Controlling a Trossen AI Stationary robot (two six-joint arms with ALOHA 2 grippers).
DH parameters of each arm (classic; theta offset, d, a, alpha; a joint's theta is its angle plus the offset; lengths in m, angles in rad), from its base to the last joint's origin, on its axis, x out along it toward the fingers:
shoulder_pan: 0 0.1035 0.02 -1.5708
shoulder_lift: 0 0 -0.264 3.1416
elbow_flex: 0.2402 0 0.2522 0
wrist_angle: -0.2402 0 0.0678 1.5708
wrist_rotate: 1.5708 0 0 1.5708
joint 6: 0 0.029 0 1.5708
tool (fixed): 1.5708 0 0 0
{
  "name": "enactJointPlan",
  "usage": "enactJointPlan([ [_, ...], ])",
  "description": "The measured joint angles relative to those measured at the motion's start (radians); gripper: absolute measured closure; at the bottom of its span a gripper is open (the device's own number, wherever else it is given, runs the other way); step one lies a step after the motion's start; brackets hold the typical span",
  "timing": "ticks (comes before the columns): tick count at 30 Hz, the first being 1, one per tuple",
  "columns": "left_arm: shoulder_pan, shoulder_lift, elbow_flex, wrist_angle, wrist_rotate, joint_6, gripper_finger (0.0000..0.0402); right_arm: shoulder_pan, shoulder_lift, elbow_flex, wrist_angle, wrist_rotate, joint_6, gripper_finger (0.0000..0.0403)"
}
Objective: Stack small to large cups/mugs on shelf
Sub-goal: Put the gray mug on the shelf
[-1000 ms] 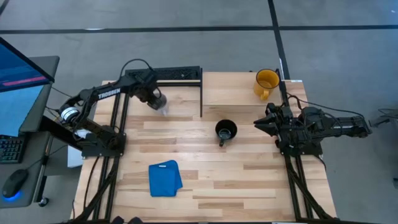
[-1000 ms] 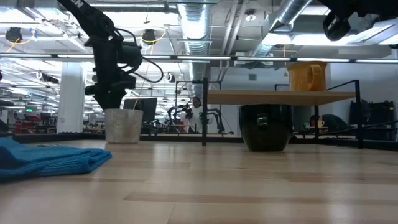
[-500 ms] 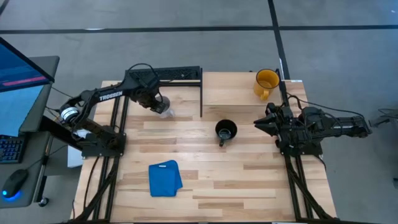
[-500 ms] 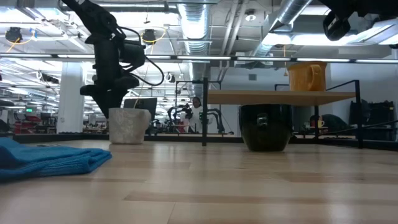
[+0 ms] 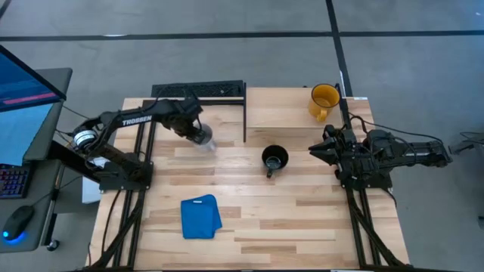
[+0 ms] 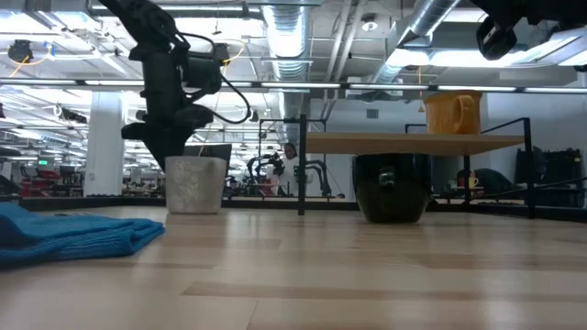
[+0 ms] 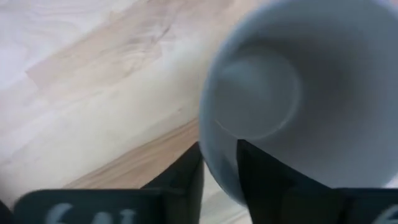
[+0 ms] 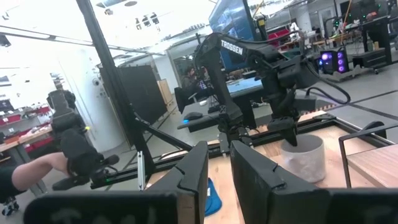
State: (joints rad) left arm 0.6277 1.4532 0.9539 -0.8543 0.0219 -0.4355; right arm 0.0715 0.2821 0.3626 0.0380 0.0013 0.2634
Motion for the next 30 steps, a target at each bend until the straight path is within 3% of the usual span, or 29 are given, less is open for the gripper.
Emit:
enactJointPlan([
  [6, -0.013, -0.001, 0.000, -0.002, 0.010, -0.002, 0.0391, 0.000, 0.000, 0.000, 0.000, 0.000, 0.000, 0.0310],
  [30, -0.013, 0.000, 0.000, 0.007, 0.056, 0.004, 0.0393, 0.000, 0.000, 0.000, 0.000, 0.000, 0.058, 0.0310],
])
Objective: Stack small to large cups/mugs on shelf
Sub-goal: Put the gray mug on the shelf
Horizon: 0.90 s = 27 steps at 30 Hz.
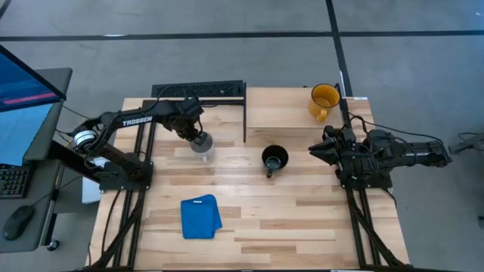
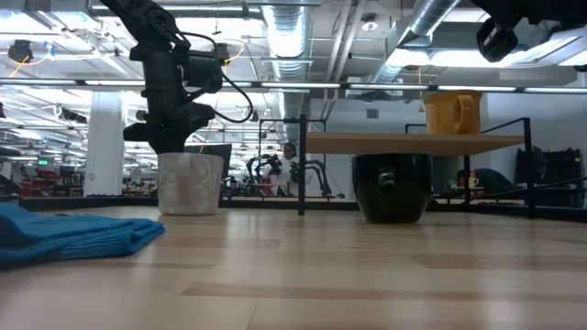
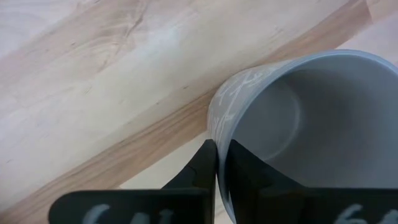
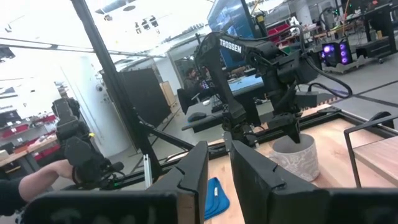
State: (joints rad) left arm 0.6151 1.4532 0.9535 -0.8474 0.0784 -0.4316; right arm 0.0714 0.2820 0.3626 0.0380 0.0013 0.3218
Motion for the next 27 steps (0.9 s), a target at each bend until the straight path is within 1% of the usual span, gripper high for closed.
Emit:
enactJointPlan([
  [27, 0.000, 0.000, 0.000, 0.001, 0.001, -0.018, 0.0386, 0.000, 0.000, 0.000, 0.000, 0.000, 0.001, 0.0310],
])
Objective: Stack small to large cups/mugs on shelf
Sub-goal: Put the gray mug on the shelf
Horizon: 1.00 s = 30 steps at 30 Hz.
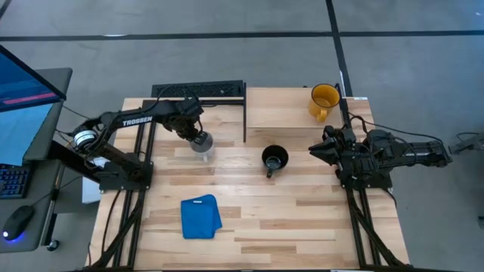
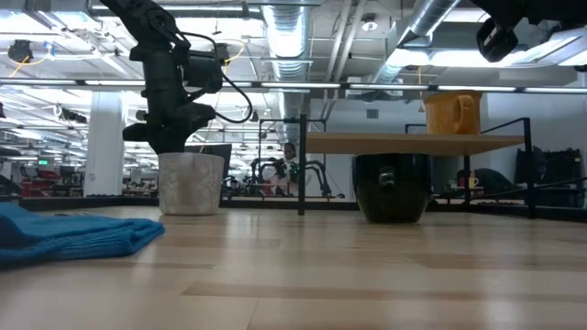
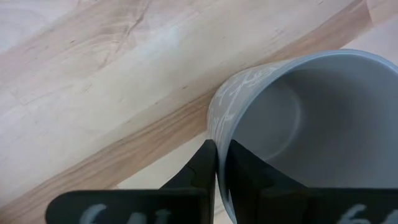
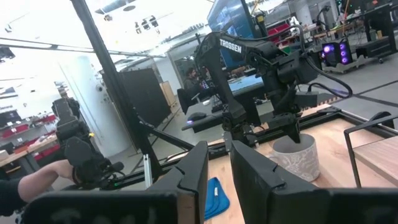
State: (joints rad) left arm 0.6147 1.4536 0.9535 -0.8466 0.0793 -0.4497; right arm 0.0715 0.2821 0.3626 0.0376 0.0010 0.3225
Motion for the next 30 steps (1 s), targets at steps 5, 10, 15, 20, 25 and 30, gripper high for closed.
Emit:
enactJointPlan([
  [5, 0.000, 0.000, 0.000, 0.001, 0.008, 0.038, 0.0386, 0.000, 0.000, 0.000, 0.000, 0.000, 0.000, 0.0310],
  [10, -0.012, 0.000, 0.000, 0.002, 0.060, 0.018, 0.0387, 0.000, 0.000, 0.000, 0.000, 0.000, 0.000, 0.0310],
  [15, -0.055, 0.000, 0.000, 0.036, 0.065, 0.025, 0.0395, 0.000, 0.000, 0.000, 0.000, 0.000, 0.001, 0.0310],
  [20, -0.089, 0.000, 0.000, 0.131, 0.109, 0.029, 0.0397, 0.000, 0.000, 0.000, 0.009, 0.000, 0.019, 0.0310],
  [25, -0.115, 0.000, 0.009, 0.229, 0.148, 0.025, 0.0397, 0.000, 0.000, 0.000, 0.066, 0.000, 0.131, 0.0310],
  [30, -0.133, 0.000, 0.090, 0.233, 0.149, 0.034, 0.0397, -0.004, 0.000, 0.001, 0.090, 0.002, 0.157, 0.0310],
])
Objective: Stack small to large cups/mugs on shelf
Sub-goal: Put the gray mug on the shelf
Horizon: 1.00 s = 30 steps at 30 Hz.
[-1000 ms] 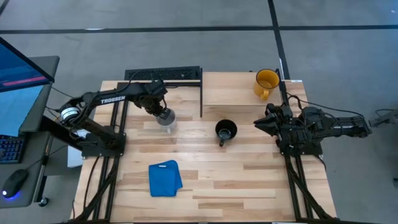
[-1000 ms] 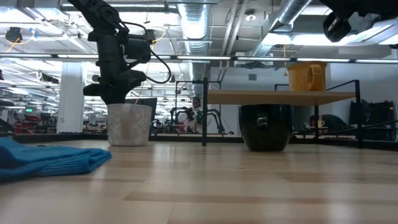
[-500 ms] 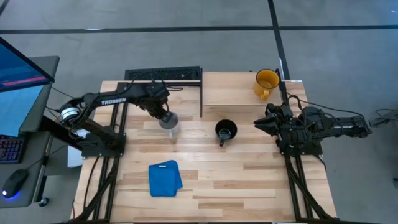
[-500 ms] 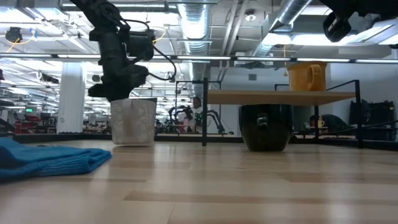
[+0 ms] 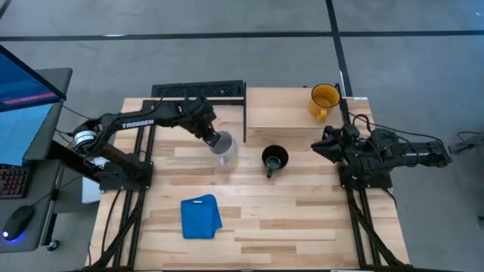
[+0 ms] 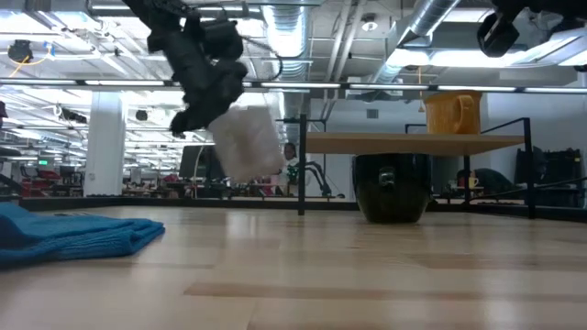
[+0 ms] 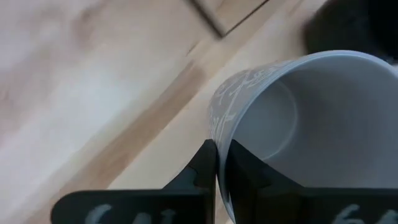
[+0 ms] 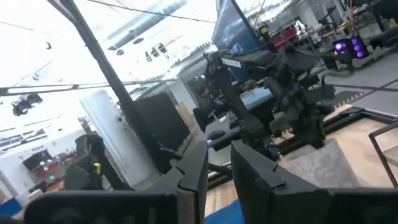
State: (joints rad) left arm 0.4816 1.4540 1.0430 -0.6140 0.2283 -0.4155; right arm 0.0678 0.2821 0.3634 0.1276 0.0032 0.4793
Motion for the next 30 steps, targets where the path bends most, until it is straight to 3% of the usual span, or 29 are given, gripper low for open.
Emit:
enactJointPlan([
  [7, -0.041, 0.000, 0.178, -0.025, 0.007, 0.058, 0.0397, 0.002, 0.085, 0.023, 0.031, 0.041, -0.012, 0.0310],
  [16, -0.085, 0.000, 0.404, -0.222, -0.131, 0.055, 0.0398, 0.003, 0.302, 0.296, -0.149, 0.067, -0.223, 0.0310],
  [23, -0.084, -0.001, 0.470, -0.330, -0.274, -0.068, 0.0398, 0.003, 0.490, 0.512, -0.414, 0.191, -0.342, 0.0310],
  [30, -0.093, 0.002, 0.470, -0.335, -0.286, -0.170, 0.0398, 0.003, 0.644, 0.601, -0.441, 0.181, -0.406, 0.0310],
])
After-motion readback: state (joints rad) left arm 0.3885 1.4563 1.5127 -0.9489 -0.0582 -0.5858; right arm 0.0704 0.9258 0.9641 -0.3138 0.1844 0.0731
